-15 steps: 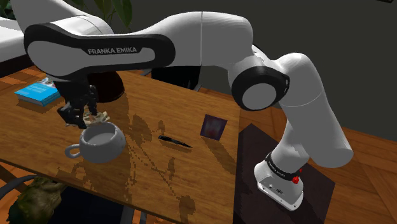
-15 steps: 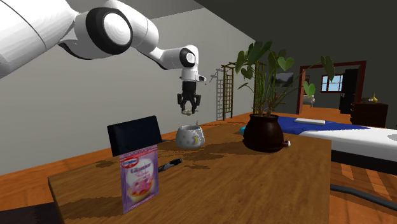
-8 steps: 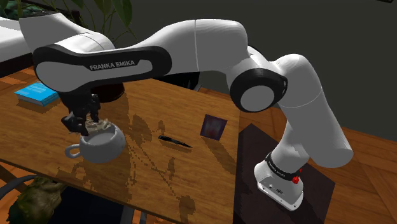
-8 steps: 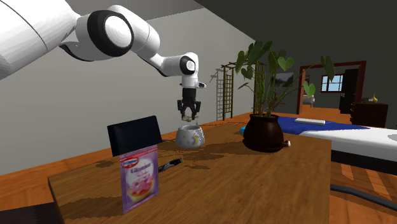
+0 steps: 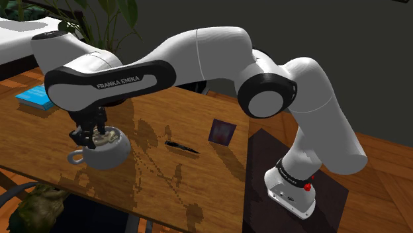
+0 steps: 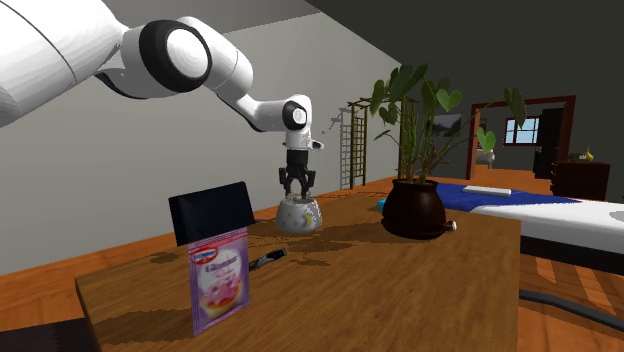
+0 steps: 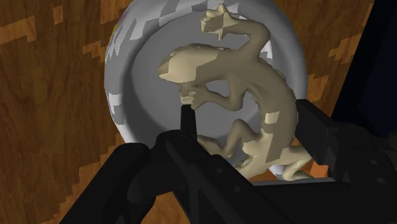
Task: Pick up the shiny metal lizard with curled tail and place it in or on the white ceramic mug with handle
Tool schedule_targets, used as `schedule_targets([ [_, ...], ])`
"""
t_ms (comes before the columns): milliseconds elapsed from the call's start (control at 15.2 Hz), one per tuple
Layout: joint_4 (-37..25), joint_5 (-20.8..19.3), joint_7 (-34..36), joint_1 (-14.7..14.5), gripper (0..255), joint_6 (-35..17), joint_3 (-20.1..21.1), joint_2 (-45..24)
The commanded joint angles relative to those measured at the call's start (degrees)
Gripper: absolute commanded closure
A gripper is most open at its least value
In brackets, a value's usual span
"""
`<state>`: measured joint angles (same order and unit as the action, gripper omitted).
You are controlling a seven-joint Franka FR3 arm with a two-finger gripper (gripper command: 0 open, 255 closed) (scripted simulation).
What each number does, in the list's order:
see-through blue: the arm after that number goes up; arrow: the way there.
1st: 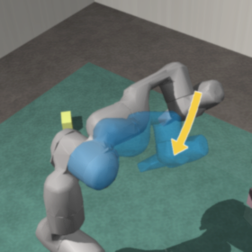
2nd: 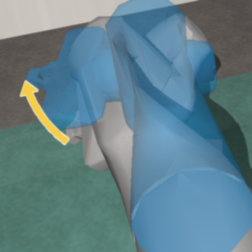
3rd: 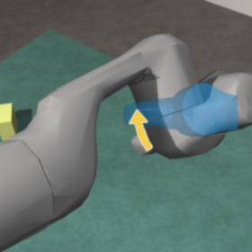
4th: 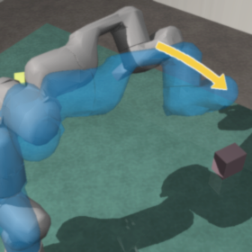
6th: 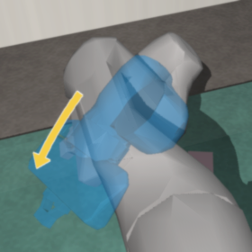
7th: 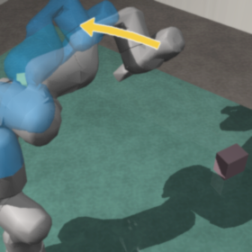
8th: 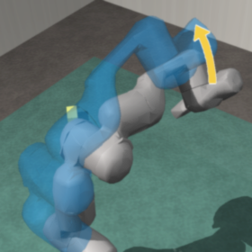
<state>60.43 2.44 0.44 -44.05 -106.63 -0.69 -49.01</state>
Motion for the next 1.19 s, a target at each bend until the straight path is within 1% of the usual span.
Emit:
schedule_targets([
  [0,0.1,0.0,0.0,0.0,255,-0.2,0.0,-0.1],
  [330,0.1,0.0,0.0,0.0,255,-0.2,0.0,-0.1],
  [396,0.0,0.0,0.0,0.0,0,-0.2,0.0,-0.2],
  [726,0.1,0.0,0.0,0.0,0,-0.2,0.0,-0.1],
  [990,-6.5,-0.1,0.1,0.2,0,6.8,0.0,0.3],
  [1122,-6.5,-0.1,0.1,0.2,0,6.8,0.0,0.3],
])
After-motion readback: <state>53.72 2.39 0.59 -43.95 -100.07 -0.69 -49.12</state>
